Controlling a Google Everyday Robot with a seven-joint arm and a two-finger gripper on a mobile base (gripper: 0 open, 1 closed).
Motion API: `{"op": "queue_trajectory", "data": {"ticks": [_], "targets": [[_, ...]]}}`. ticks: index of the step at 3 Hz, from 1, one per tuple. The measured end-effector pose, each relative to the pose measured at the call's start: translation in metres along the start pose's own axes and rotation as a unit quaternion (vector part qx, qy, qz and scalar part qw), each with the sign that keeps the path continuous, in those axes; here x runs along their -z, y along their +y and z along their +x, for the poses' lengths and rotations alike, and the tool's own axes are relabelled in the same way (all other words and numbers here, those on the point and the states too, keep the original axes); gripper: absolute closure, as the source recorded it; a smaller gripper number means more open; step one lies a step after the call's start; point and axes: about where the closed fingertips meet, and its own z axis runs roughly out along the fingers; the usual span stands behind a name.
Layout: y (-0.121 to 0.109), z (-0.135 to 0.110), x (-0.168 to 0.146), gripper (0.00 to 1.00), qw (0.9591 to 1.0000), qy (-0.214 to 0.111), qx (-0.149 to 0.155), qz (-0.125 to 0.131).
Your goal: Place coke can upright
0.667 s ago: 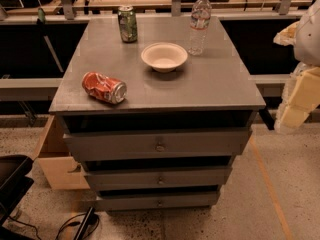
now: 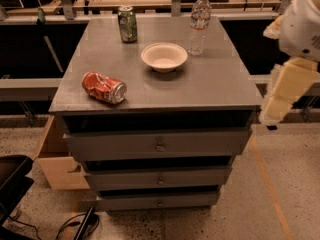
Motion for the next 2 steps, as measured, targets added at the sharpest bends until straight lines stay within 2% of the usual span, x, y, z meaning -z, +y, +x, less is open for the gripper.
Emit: {"op": "queue_trajectory", "data": {"ticks": [1,2], "targets": [[-0.017,-0.048,-0.002,0.00,0.9997,0.015,-0.016,0.007],[-0.039,-0.089,-0.009,0.00,0.9973,0.052,-0.047,0.019]]}}
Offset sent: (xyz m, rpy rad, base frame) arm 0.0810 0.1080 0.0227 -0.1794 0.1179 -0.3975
